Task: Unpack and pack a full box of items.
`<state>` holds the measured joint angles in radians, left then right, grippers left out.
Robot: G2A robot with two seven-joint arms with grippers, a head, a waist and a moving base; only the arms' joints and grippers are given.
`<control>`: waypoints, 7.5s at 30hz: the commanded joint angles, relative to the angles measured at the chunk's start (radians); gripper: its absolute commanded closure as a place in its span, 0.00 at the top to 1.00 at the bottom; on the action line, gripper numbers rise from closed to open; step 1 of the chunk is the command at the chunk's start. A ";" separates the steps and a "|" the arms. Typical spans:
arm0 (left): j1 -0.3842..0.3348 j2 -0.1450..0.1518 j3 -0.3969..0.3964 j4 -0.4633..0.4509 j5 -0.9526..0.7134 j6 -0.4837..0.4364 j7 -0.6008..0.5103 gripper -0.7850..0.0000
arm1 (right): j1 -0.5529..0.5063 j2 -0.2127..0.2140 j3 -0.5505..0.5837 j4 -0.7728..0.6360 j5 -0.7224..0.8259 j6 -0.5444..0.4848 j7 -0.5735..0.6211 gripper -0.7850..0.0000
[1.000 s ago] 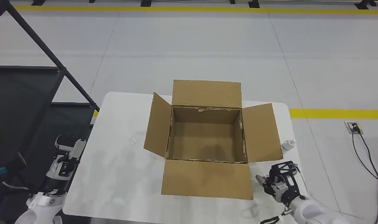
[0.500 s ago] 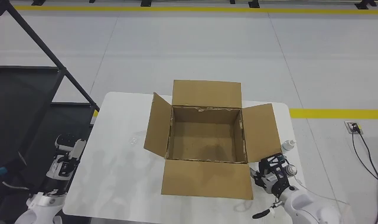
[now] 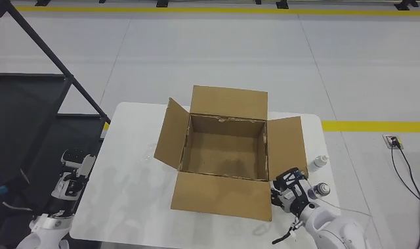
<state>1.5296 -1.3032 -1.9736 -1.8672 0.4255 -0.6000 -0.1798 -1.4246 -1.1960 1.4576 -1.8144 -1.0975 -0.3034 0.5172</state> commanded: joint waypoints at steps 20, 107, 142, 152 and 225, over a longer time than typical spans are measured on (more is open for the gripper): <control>0.000 0.000 0.000 0.000 0.000 0.000 0.000 1.00 | -0.225 0.015 0.164 -0.151 0.035 0.060 -0.040 1.00; 0.000 0.000 0.000 0.000 0.000 0.000 0.000 1.00 | 0.141 0.043 -0.048 -0.397 0.173 0.393 0.292 0.00; 0.000 0.000 0.000 0.000 0.000 0.000 0.000 1.00 | 1.092 -0.417 -0.979 1.003 0.316 0.657 0.187 0.00; 0.000 0.000 0.000 0.000 0.000 0.000 0.000 1.00 | 1.105 -0.455 -0.951 1.132 0.331 0.608 0.133 0.42; 0.000 0.000 0.000 0.000 0.000 0.000 0.000 1.00 | 0.097 -0.040 0.353 0.155 0.008 0.099 0.465 0.00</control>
<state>1.5296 -1.3032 -1.9736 -1.8672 0.4255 -0.6000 -0.1798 -1.3265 -1.2372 1.8133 -1.6544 -1.0860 -0.2016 0.9750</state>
